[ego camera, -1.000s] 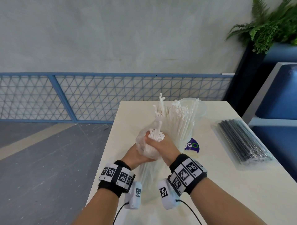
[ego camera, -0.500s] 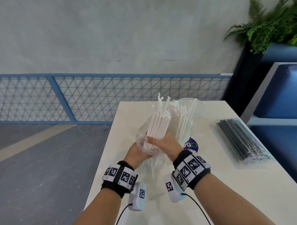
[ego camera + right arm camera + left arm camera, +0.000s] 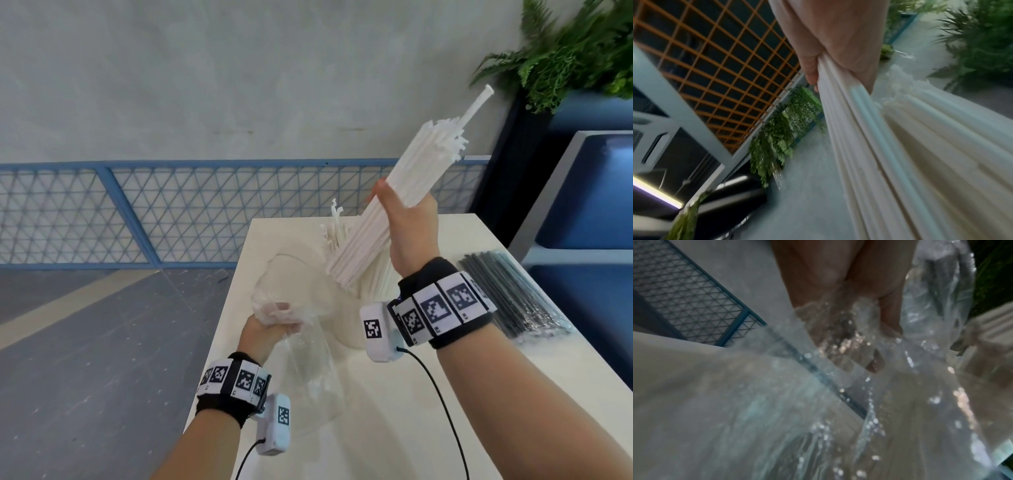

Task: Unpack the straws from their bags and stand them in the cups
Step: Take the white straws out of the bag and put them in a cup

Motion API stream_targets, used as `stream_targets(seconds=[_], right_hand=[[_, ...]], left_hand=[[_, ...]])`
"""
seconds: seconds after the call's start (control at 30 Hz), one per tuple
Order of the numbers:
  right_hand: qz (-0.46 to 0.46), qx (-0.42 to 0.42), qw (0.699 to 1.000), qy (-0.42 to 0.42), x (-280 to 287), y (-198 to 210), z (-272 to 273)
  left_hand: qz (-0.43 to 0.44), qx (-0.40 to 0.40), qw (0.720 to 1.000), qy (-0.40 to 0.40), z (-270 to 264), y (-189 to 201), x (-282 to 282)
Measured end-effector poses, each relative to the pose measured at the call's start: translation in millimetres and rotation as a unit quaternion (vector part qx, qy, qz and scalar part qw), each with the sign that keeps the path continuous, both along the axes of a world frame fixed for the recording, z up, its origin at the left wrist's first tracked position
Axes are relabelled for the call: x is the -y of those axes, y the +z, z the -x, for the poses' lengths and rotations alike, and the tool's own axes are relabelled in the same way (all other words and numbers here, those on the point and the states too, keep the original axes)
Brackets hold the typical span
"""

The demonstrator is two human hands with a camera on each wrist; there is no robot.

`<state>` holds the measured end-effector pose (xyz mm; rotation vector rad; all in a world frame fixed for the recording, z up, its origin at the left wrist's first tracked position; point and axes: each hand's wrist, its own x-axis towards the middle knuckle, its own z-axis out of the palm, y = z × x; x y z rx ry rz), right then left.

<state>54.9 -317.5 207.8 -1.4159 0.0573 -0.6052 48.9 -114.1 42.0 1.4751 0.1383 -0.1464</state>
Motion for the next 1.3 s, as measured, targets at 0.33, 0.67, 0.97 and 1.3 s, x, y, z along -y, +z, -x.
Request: stream_targets(seconds=[0.33,0.67,0.97,1.3], right_hand=[[0.158,-0.046,0.984,-0.064,-18,-24,-13],[0.244,-0.112,0.963,-0.033,-23,-48,-16],[0.274,0.035,0.96,-0.053,-26,-71,22],[0.134,-0.328,0.934,0.049,12,-180,89]], left_hand=[[0.049,-0.012,0.999,0.016,-1,-8,1],[0.113,0.015,0.993,0.041,2,-1,8],[0.146,0.01,0.986,0.083,18,3,5],[0.236,-0.013,0.962,0.137,32,-21,2]])
